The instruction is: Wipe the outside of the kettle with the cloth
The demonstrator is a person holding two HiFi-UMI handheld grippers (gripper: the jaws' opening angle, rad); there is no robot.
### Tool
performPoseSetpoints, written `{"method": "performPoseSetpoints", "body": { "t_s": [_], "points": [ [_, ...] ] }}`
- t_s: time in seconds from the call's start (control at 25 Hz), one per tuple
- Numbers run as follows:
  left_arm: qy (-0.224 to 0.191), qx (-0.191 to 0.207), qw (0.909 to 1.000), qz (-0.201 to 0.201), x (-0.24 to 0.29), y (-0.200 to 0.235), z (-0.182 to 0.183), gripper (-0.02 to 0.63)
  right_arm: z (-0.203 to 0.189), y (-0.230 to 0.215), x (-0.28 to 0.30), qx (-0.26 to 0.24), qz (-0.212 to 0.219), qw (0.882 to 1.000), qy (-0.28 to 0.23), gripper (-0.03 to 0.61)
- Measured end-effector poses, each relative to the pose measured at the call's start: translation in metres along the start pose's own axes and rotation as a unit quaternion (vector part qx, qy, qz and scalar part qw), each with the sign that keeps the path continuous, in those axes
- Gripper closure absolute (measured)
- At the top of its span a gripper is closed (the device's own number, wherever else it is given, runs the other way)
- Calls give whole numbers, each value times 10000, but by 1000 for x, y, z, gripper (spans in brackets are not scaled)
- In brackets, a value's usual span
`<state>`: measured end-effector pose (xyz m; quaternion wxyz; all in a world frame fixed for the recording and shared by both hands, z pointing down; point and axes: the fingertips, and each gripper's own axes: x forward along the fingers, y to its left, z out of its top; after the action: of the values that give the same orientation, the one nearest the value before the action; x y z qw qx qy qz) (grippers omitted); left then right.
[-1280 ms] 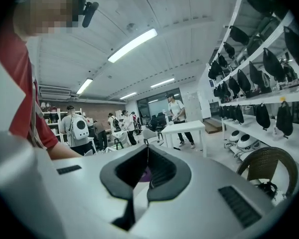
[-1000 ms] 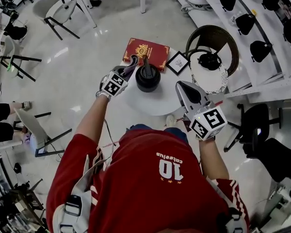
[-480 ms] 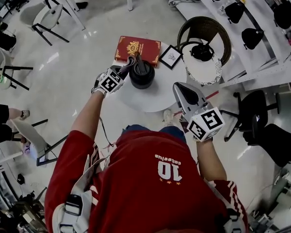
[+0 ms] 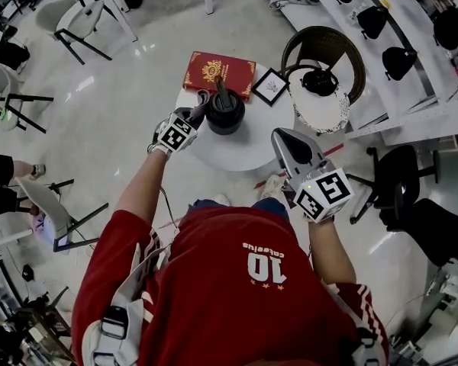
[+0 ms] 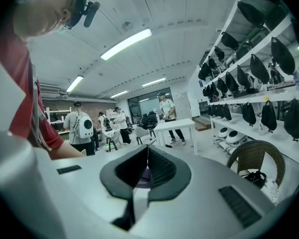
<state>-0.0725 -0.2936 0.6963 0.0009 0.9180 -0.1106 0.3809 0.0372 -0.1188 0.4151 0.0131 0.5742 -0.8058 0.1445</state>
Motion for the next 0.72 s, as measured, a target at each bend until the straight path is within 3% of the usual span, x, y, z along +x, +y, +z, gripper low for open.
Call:
{"method": "performPoseSetpoints", "body": {
  "t_s": [0.32,0.72],
  "points": [
    [-264,-841,9957,291,-10,-21,2,566,4,-2,12,-108,472,9988,74,561],
    [-175,-1139,9914,624,-13,-37,1,566,7,-7,7,-204,956,9950,192,561]
  ]
}}
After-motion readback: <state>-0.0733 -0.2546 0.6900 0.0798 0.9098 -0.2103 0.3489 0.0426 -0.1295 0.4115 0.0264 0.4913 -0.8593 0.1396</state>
